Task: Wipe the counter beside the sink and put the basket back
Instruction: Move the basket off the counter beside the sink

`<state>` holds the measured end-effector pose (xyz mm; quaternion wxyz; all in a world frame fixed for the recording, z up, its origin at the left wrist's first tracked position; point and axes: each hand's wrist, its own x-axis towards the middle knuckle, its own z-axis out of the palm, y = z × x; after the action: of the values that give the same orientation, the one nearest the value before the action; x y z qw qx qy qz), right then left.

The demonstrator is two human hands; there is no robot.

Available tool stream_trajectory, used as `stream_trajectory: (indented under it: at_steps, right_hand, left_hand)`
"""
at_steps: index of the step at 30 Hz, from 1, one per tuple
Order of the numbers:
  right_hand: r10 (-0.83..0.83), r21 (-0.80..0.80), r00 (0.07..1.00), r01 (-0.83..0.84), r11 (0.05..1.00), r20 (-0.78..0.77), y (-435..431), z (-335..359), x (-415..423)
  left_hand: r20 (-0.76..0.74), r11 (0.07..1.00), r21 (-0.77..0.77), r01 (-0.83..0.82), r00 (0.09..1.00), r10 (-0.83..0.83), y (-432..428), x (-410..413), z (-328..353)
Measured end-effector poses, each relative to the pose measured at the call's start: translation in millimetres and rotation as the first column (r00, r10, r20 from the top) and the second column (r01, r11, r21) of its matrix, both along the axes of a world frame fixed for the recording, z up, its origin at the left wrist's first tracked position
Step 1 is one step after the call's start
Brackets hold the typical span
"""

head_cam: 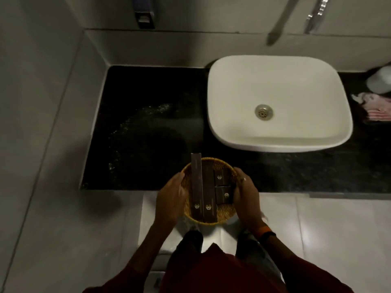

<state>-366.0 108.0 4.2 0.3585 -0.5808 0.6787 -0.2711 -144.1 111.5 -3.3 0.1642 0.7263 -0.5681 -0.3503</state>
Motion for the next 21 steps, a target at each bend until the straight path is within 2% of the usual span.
stream_trajectory:
  at_steps: [4,11,17,21]
  right_hand:
    - [-0.103,0.000,0.994,0.103,0.995,-0.032,31.5,-5.3,-91.8]
    - [-0.243,-0.054,0.968,0.239,0.969,-0.068,54.3,-4.1,-262.3]
    - [-0.256,-0.109,0.962,0.246,0.963,-0.095,10.8,-1.5,-402.3]
    - [-0.249,-0.090,0.964,0.241,0.966,-0.090,-35.9,-4.9,-461.4]
  left_hand:
    - [-0.067,0.998,0.020,0.058,0.996,-0.057,23.1,-91.2,2.8]
    - [-0.060,0.967,0.019,0.254,0.966,-0.253,16.2,-258.3,-3.4]
    - [-0.088,0.967,-0.088,0.238,0.965,-0.246,-34.4,-401.8,-0.7]
    - [-0.143,0.966,-0.141,0.215,0.962,-0.234,-74.5,-460.2,3.8]
